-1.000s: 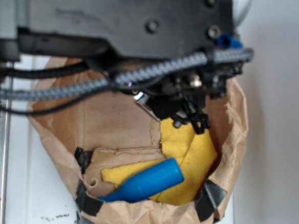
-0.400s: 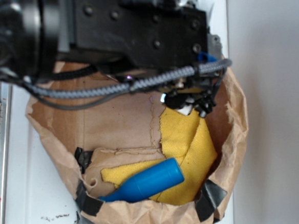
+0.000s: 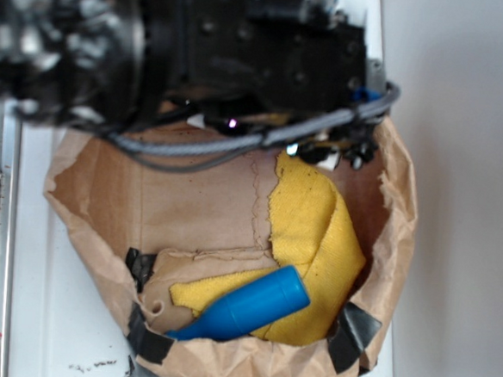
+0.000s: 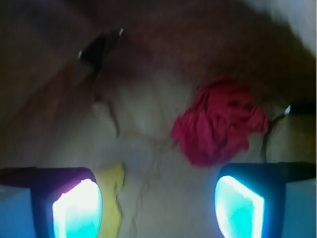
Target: Grab the red paper.
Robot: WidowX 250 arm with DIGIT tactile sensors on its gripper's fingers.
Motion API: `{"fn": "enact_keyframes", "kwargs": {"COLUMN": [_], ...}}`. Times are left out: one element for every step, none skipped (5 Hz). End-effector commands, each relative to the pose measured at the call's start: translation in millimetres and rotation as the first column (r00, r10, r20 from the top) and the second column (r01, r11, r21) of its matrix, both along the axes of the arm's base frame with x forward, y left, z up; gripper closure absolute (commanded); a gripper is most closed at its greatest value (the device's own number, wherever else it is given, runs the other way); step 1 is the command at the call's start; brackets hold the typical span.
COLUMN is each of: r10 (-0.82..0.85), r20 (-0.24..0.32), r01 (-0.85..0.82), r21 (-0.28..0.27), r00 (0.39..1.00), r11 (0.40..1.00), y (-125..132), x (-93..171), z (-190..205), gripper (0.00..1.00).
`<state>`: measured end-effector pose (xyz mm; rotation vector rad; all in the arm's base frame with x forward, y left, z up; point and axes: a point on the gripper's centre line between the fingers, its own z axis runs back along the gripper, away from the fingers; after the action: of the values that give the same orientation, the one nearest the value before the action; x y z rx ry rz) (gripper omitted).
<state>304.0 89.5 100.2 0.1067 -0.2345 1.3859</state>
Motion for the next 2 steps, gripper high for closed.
{"fn": "enact_keyframes", "kwargs": {"r10": [0.091, 0.078], "r20": [0.069, 0.087], "r01": [-0.096, -0.086], "r21": [0.073, 0.088], "r00": [0.993, 0.993], "r11": [0.993, 0.992], "y": [31.5, 33.1], "x": [-24.1, -29.2], "z": [20.7, 13.7], "gripper": [0.00, 0.00]}}
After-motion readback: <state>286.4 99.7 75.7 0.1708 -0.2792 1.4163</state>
